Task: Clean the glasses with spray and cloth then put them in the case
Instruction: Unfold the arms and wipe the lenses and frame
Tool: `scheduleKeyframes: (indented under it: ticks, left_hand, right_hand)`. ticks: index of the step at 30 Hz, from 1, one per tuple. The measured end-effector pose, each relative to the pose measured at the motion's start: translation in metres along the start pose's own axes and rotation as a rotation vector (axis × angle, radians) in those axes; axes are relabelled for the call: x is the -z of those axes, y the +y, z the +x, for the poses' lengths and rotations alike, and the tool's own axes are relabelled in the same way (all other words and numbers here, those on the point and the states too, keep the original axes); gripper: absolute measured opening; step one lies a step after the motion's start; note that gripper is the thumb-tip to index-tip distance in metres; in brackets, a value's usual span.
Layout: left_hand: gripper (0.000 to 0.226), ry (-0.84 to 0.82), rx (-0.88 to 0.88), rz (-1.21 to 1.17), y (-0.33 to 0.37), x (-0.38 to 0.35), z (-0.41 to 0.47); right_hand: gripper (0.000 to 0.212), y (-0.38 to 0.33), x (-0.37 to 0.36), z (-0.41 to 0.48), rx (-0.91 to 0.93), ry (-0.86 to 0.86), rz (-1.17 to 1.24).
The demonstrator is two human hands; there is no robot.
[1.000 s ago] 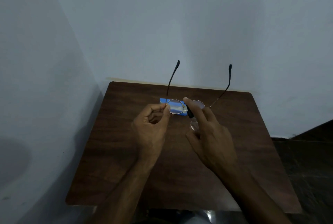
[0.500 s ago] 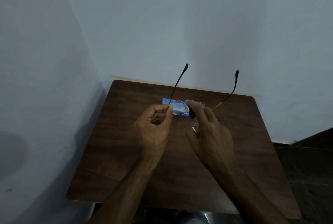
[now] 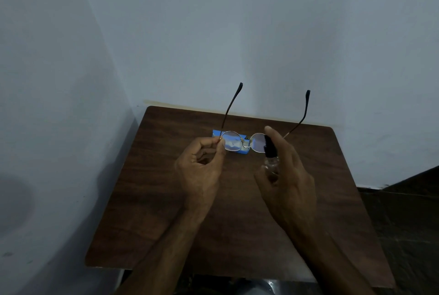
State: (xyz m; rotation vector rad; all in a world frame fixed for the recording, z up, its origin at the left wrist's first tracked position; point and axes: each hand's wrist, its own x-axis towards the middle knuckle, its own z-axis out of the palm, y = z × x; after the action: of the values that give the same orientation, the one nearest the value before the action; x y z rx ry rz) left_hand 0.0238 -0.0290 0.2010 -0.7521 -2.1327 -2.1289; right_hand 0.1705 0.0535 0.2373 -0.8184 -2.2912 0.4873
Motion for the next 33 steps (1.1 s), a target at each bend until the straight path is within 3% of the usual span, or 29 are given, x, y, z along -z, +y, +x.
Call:
scheduleKeyframes:
  ticks: [5,11,17,21,24,33]
  left_hand:
    - [0.020,0.014,-0.009,0.013,-0.001,0.003,0.005]
    - [0.021,0.016,0.009,0.028,-0.001,0.002,0.005]
    - [0.022,0.010,0.025,-0.005,0.000,0.000,0.005]
    - [0.021,0.000,0.043,-0.044,0.000,0.000,0.004]
    - [0.016,0.004,0.076,-0.097,-0.002,-0.001,0.001]
    - [0.023,-0.068,0.096,-0.031,-0.005,-0.001,-0.015]
  right_hand:
    - [0.083,0.022,0.003,-0.005,0.001,-0.013,-0.102]
    - [0.088,0.034,-0.001,-0.006,-0.036,-0.007,-0.124]
    - [0.091,0.053,-0.010,-0.018,-0.199,0.023,0.151]
    - [0.067,0.096,-0.036,-0.043,-0.302,-0.045,0.342]
    - [0.047,0.126,-0.060,-0.062,-0.364,-0.044,0.355]
    - [0.046,0.205,-0.115,-0.091,-0.563,-0.105,0.322]
